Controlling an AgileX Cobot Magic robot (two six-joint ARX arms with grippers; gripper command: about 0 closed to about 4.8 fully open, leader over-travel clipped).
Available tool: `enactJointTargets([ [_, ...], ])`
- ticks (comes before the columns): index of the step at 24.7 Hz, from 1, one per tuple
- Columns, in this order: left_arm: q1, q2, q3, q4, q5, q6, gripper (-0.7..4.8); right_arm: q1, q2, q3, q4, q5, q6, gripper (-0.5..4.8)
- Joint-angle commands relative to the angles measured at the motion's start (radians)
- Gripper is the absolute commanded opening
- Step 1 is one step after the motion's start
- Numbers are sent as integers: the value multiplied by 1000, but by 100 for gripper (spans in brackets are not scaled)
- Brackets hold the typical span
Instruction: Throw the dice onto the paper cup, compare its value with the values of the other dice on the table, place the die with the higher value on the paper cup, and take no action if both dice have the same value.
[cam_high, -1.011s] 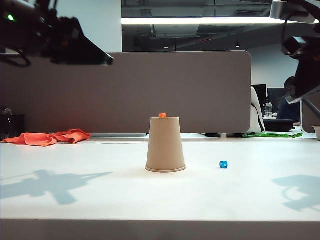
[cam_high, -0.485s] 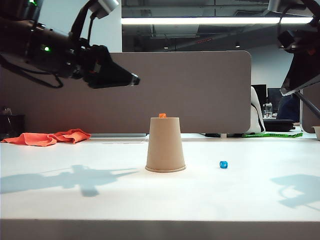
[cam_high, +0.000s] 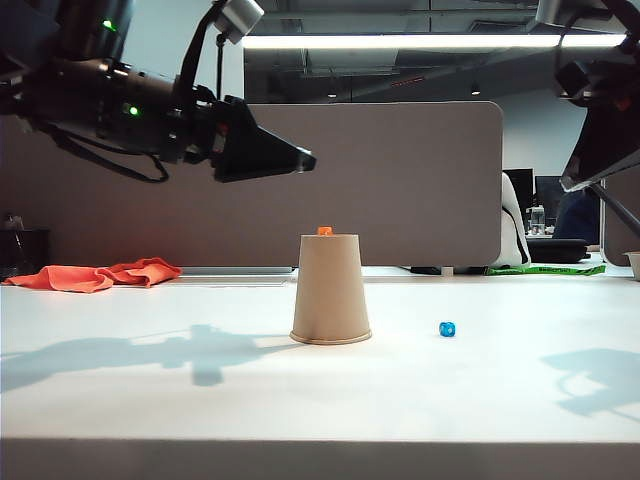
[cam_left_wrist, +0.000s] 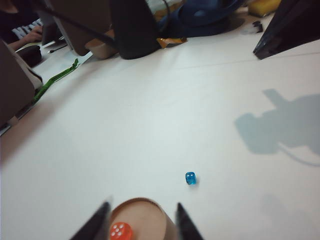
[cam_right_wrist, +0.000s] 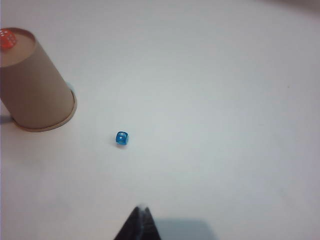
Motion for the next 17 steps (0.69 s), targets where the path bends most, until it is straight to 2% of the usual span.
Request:
enactJointTargets([
  [1,-1,29,21,14,22,0,163,2,-1,3,17,-2,-3,-1],
  [17,-1,173,117,26,35,-7,161,1,-1,3,18,-2,-3,-1],
])
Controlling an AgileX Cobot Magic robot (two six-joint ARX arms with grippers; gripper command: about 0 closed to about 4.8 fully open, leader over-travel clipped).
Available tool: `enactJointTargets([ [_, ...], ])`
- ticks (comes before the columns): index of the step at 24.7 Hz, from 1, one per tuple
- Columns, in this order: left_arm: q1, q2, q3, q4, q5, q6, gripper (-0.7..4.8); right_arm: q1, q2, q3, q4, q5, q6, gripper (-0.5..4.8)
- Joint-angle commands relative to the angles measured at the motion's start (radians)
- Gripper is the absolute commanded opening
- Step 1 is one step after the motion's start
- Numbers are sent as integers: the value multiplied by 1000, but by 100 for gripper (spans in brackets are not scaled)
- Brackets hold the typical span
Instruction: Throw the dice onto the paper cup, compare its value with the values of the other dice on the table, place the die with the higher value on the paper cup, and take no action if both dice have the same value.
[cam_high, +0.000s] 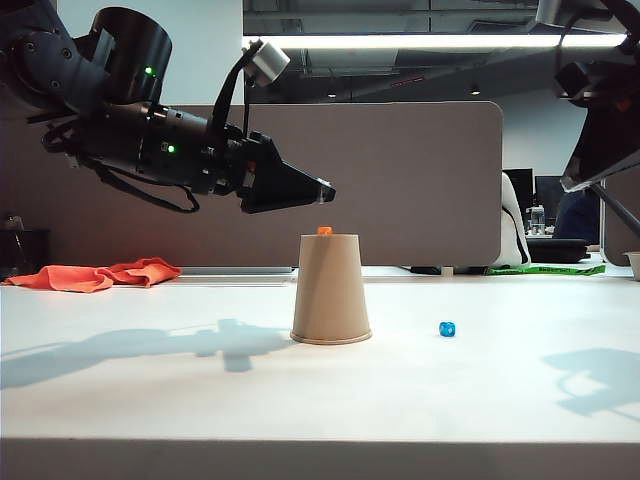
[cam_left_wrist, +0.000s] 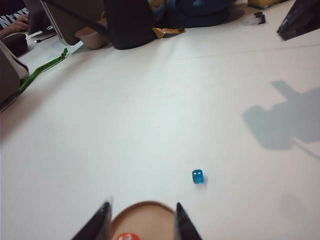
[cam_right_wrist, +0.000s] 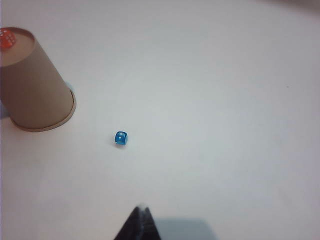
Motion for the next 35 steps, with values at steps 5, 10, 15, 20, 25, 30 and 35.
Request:
enactJointTargets([
  [5,0,33,5,12,7,-3,161,1,-2,3,17,-2,-3,-1],
  [10,0,54,5,18,6,-3,161,1,-2,3,17,-2,-3,-1],
  [15,0,68,5,35,3,-3,161,1,-2,3,17,-2,-3,-1],
  [20,2,74,5,88,-39,0,161,1,-2,3,17,-2,-3,-1],
  [25,6,96,25,95,-46,0,161,1,0,3,17,0,-3,-1],
  [30,5,123,58,90,-40,-9,161,1,10,3,15,0,-3,-1],
  [35,7,124,66,68,-26,-31,149,1,10,3,17,1,-3,-1],
])
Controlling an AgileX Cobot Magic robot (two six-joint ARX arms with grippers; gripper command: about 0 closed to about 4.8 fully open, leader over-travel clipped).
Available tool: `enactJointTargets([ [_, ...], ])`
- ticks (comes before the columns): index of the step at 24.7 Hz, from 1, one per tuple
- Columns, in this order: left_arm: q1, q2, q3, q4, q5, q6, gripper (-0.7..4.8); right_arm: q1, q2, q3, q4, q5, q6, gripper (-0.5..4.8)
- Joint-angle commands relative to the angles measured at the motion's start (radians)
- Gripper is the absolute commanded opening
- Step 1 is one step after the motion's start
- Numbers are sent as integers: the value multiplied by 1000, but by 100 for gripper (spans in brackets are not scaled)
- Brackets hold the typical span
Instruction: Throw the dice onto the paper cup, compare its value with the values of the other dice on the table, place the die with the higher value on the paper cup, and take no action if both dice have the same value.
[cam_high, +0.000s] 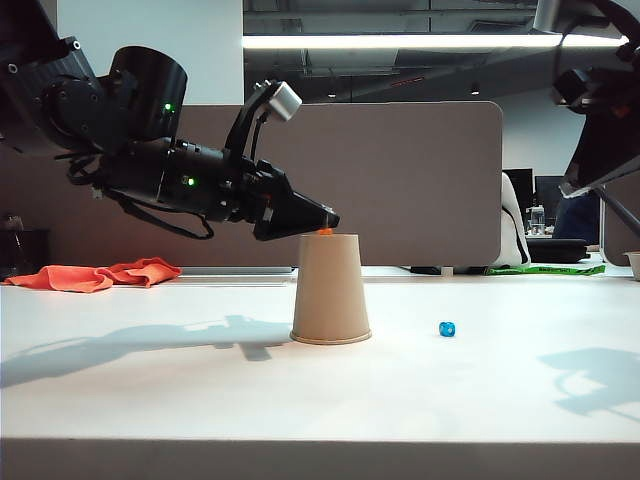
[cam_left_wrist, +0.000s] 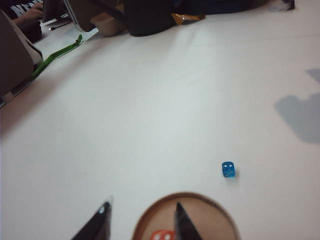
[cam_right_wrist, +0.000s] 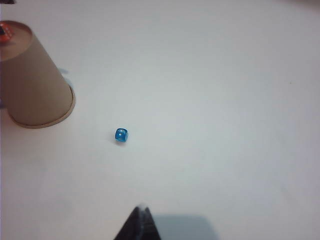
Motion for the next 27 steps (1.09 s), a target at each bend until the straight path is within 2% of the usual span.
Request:
enactJointTargets([
  [1,0,-3,4,-15,19,-10,148,1,-3,4,16,1,-3,-1],
  [5,1,-3,4,-70,24,-28,148,1,-3,4,18,1,-3,-1],
  [15,1,-4,4,-33,53,-37,148,1,-3,4,38,1,-3,-1],
  [19,1,-4,4,-34,62,-87,147,1,-2,4,39,1,-3,-1],
  [23,1,-4,4,-33,84,-91,147,1,2,4,39,1,-3,-1],
  [27,1,-4,4,-34,90,-95,106,1,2,4,39,1,-3,-1],
])
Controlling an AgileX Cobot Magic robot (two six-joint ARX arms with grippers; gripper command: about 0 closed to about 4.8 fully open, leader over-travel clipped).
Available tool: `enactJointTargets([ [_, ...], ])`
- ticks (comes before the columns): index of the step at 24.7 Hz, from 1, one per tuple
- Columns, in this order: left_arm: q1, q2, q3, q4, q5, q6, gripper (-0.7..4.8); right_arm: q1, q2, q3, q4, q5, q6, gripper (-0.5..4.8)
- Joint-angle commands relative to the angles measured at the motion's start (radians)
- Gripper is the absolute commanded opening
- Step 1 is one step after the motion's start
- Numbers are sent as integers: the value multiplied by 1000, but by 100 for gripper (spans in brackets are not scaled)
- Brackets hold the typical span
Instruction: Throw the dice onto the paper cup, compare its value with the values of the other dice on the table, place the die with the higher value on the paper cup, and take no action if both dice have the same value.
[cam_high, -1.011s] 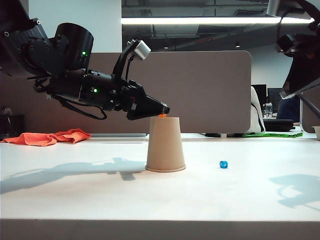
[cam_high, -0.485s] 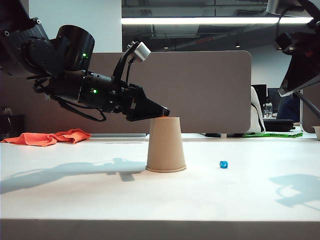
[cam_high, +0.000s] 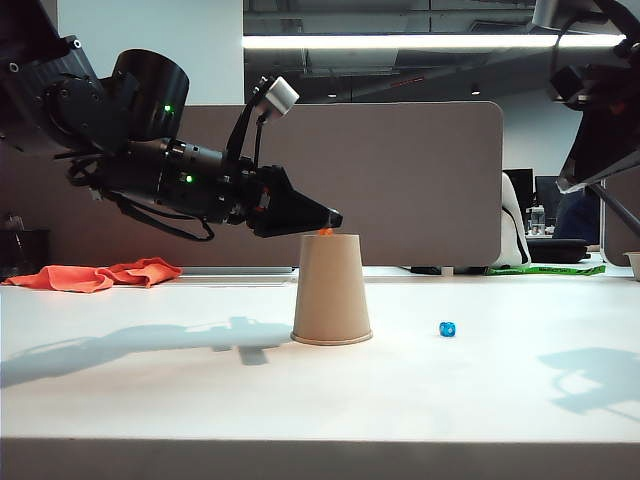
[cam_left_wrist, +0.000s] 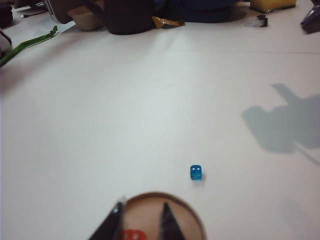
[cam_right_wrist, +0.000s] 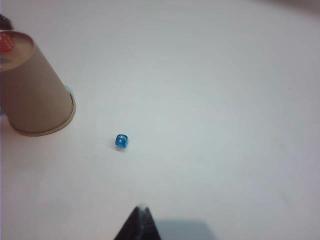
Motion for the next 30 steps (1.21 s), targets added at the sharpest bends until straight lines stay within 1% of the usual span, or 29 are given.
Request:
enactJointTargets([
  [1,0,-4,0,8,14,-5,105,1,0,4,18,1,-3,-1],
  [3,0,-4,0,8,14,-29,105,1,0,4,18,1,-3,-1],
  [11,0,-4,1,-29,19,-31,105,1,0,4,18,1,-3,-1],
  [20,0,-4,4,-26,18,-30,106,1,0,4,18,1,-3,-1],
  [22,0,-4,5,6,18,-30,120,1,0,4,18,1,-3,-1],
  [25,0,-4,6,62,19,-31,122,1,0,4,18,1,-3,-1],
  [30,0,-4,7,63,-7,-31,122,1,0,4,18,1,-3,-1],
])
